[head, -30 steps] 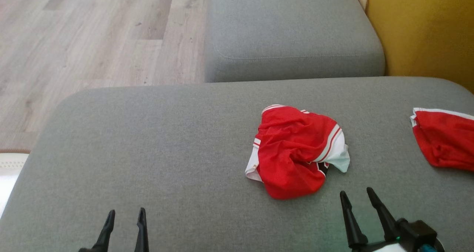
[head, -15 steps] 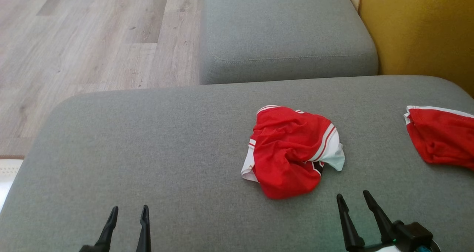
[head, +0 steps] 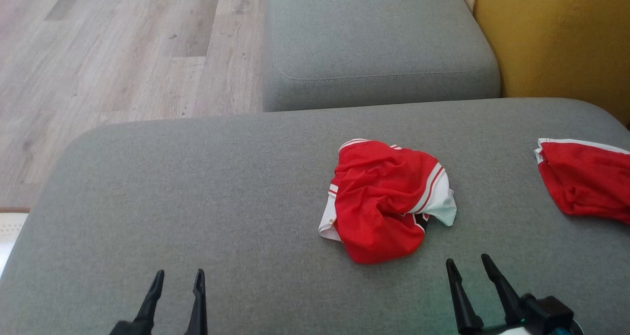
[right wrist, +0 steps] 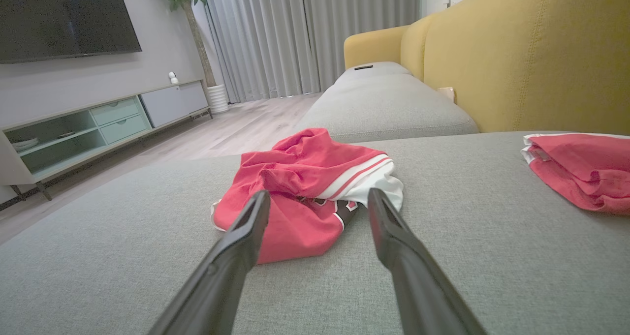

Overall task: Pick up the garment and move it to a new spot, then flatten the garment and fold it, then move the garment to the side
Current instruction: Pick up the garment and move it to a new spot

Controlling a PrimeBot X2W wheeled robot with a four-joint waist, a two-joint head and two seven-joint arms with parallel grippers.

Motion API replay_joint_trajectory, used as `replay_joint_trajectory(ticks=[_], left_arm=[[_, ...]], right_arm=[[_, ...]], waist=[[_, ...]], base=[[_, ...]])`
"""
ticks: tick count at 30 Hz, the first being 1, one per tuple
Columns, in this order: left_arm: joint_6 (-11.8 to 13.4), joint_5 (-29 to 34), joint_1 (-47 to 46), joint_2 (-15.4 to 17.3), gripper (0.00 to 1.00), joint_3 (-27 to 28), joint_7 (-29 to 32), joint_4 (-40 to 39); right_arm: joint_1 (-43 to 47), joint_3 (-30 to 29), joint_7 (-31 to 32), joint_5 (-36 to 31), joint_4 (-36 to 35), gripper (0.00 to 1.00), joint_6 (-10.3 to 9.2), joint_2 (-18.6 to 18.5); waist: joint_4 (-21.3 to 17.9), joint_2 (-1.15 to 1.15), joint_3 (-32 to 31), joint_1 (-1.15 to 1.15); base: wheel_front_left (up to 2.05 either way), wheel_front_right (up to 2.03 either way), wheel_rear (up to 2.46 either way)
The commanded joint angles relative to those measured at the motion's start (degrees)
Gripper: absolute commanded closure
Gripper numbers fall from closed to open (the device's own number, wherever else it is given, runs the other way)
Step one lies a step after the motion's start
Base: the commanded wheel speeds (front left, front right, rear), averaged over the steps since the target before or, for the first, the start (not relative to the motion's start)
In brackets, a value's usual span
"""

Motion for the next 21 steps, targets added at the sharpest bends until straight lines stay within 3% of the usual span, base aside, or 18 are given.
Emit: replay_joint_trajectory(ticks=[1, 21], left_arm=[[0.33, -0.29, -3.85, -0.53, 0.0, 1.33, -0.61, -1.64], [1.03, -0.64, -3.98, -0.53, 0.0, 0.38, -0.61, -1.62]], right_arm=[[-3.1, 1.26, -0.32, 0.14, -1.53, 0.0, 0.37, -0.08], [-3.2, 1.24, -0.32, 0.23, -1.41, 0.0, 0.37, -0.33]], waist=[[0.08, 0.0, 0.03, 0.0], [0.12, 0.0, 0.18, 0.0]], base=[[0.0, 0.0, 0.0], [0.0, 0.0, 0.0]])
